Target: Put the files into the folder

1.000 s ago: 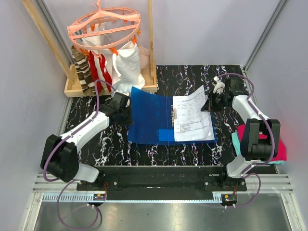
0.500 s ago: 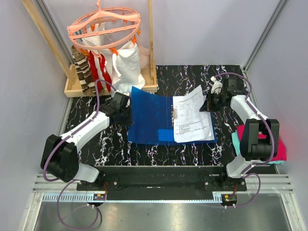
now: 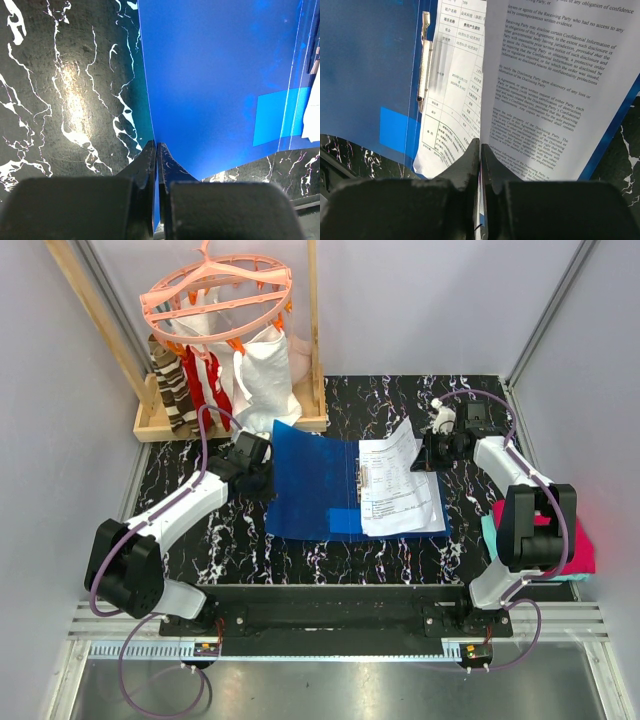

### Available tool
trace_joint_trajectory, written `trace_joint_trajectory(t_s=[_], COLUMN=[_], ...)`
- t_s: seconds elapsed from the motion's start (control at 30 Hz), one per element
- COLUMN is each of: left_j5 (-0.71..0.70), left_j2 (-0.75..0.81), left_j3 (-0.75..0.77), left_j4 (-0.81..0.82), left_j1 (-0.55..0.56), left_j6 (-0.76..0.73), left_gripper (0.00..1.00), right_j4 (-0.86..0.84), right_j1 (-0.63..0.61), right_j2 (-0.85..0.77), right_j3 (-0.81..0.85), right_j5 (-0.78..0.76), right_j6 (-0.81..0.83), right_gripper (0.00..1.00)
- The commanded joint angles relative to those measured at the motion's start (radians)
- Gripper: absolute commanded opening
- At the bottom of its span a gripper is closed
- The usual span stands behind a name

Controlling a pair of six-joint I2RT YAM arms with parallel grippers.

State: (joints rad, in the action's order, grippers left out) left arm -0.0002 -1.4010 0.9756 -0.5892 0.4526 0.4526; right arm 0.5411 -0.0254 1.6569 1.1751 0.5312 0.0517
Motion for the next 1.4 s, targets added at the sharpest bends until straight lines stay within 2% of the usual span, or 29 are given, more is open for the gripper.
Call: trace_joint_trajectory(t_s=[0.0,0.23,0.33,0.4,0.47,0.6,0.63,0.7,0.73,0.87,0.93,0.97,1.07,1.23,1.37], left_j5=[-0.030,-0.031,-0.035,-0.038,-0.038,-0.034,-0.034,-0.035,-0.038,-0.053,-0.064,-0.064,-0.046,0.049,0.123], left_j2=[0.003,0.013,0.026,0.037,0.053,0.068,0.072,0.077,0.083,0.111,0.135,0.145,0.195,0.247,0.260], left_j3=[0.038,0.032,0.026,0.020,0.014,0.009,0.008,0.003,0.002,-0.002,0.006,0.006,0.012,0.044,0.072], left_j4=[-0.011,-0.004,0.000,0.006,0.012,0.014,0.014,0.014,0.014,0.008,0.003,0.002,0.005,0.026,0.072], left_j1=[0.005,0.006,0.006,0.006,0.006,0.006,0.006,0.006,0.006,0.006,0.006,0.005,0.006,0.006,0.006], left_j6=[-0.012,-0.005,0.001,0.004,0.008,0.009,0.008,0.003,0.003,-0.014,-0.017,-0.022,-0.025,-0.015,0.008], left_gripper=[0.00,0.05,0.15,0.25,0.28,0.42,0.44,0.50,0.52,0.64,0.69,0.70,0.77,0.77,0.77], right_j4=[-0.047,-0.056,-0.053,-0.055,-0.052,-0.035,-0.030,-0.010,-0.004,0.029,0.039,0.058,0.089,0.039,-0.033], right_j1=[-0.004,-0.005,-0.004,-0.004,-0.002,-0.004,-0.004,-0.004,-0.002,-0.002,-0.002,-0.002,-0.002,-0.034,-0.100], right_j2=[-0.014,-0.026,-0.034,-0.040,-0.045,-0.058,-0.063,-0.087,-0.094,-0.132,-0.146,-0.147,-0.141,-0.134,-0.103], right_j3=[0.023,0.012,0.009,0.006,0.005,0.006,0.008,0.012,0.015,0.037,0.043,0.055,0.080,0.057,0.038], right_j5=[-0.039,-0.105,-0.141,-0.174,-0.194,-0.261,-0.293,-0.410,-0.445,-0.614,-0.638,-0.667,-0.628,-0.453,-0.402], right_j6=[-0.019,-0.041,-0.046,-0.071,-0.087,-0.121,-0.128,-0.151,-0.161,-0.170,-0.173,-0.180,-0.200,-0.233,-0.288], right_gripper=[0.12,0.31,0.39,0.44,0.45,0.53,0.60,0.66,0.73,0.78,0.79,0.82,0.86,0.88,0.88])
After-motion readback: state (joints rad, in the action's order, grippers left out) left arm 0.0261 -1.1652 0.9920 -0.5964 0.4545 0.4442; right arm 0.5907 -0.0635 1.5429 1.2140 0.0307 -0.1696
